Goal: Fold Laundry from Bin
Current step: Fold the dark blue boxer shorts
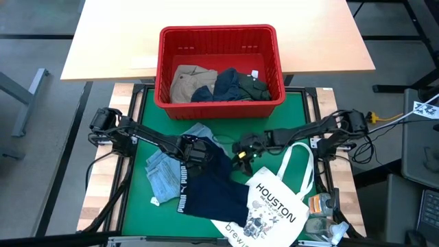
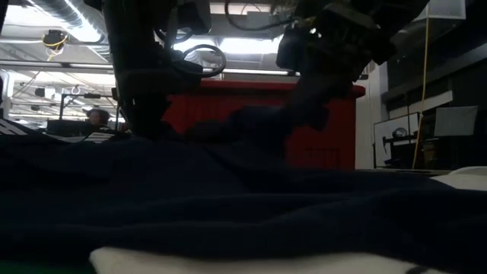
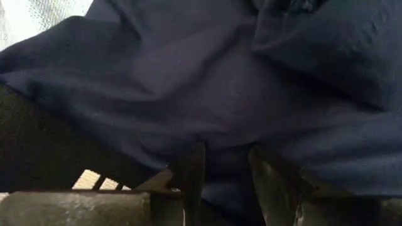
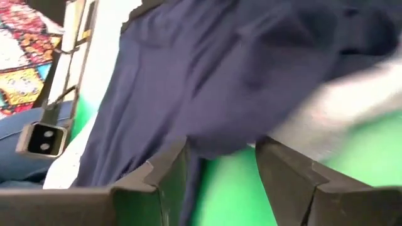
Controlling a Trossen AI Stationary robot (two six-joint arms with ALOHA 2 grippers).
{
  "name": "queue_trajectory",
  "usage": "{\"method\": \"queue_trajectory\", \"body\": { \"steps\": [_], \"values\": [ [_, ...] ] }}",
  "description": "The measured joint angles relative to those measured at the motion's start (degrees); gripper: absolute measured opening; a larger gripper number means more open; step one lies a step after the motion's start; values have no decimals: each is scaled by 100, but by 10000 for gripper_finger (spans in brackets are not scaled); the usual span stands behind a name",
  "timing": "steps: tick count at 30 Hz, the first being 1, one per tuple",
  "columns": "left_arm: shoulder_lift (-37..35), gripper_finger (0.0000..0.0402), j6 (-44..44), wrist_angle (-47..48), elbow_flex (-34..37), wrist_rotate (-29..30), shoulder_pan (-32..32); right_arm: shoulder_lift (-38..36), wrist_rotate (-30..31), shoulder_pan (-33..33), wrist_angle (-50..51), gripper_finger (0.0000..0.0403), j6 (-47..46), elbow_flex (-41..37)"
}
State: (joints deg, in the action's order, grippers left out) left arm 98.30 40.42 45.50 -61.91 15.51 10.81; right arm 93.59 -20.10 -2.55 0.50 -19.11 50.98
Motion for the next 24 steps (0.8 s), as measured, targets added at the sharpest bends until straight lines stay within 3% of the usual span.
{"method": "queue_trajectory", "body": {
  "steps": [17, 20, 24],
  "values": [
    [0, 124, 13, 0, 0, 0, 0, 32, 772, -231, -292, 183, -9, 0],
    [0, 124, 13, 0, 0, 0, 0, 53, 903, -232, -286, 158, -11, 0],
    [0, 124, 13, 0, 0, 0, 0, 61, 913, -230, -268, 84, -11, -2]
  ]
}}
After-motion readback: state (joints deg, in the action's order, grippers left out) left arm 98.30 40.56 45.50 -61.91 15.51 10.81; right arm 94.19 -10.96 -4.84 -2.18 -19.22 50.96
